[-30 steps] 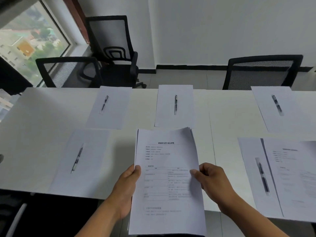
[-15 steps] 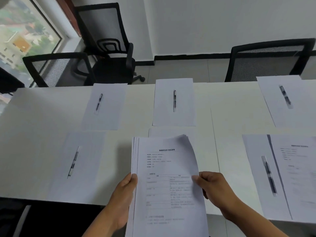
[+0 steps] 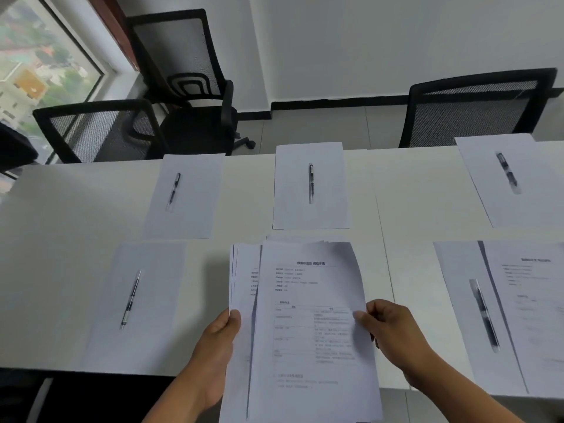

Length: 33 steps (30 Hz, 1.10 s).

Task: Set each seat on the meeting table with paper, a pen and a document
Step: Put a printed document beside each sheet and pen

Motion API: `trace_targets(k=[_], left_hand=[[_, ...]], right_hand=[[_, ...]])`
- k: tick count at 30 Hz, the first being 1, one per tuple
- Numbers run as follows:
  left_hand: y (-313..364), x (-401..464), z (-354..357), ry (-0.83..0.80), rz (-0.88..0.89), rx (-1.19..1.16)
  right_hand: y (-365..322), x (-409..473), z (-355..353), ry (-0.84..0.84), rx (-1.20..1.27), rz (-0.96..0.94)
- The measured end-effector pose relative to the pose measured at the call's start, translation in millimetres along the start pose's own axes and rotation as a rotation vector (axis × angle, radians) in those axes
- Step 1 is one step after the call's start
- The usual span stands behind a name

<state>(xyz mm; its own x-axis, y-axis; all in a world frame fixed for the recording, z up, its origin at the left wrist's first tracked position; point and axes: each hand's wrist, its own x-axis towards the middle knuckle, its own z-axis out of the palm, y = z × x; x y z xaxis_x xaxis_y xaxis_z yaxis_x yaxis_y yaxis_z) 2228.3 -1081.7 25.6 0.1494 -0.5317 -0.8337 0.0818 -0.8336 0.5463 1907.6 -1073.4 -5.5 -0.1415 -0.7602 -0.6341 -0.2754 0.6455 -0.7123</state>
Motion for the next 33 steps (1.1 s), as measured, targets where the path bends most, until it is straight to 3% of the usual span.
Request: trace_targets(k=[9, 33], left_hand=[[-13, 11, -36, 0.009, -0.014, -0.043], [-13, 9, -37, 0.091, -0.022, -0.090]], right_hand=[[9, 35, -23, 0.279, -0.246, -0.014], [31, 57, -42, 0.354, -0.367, -0.014]])
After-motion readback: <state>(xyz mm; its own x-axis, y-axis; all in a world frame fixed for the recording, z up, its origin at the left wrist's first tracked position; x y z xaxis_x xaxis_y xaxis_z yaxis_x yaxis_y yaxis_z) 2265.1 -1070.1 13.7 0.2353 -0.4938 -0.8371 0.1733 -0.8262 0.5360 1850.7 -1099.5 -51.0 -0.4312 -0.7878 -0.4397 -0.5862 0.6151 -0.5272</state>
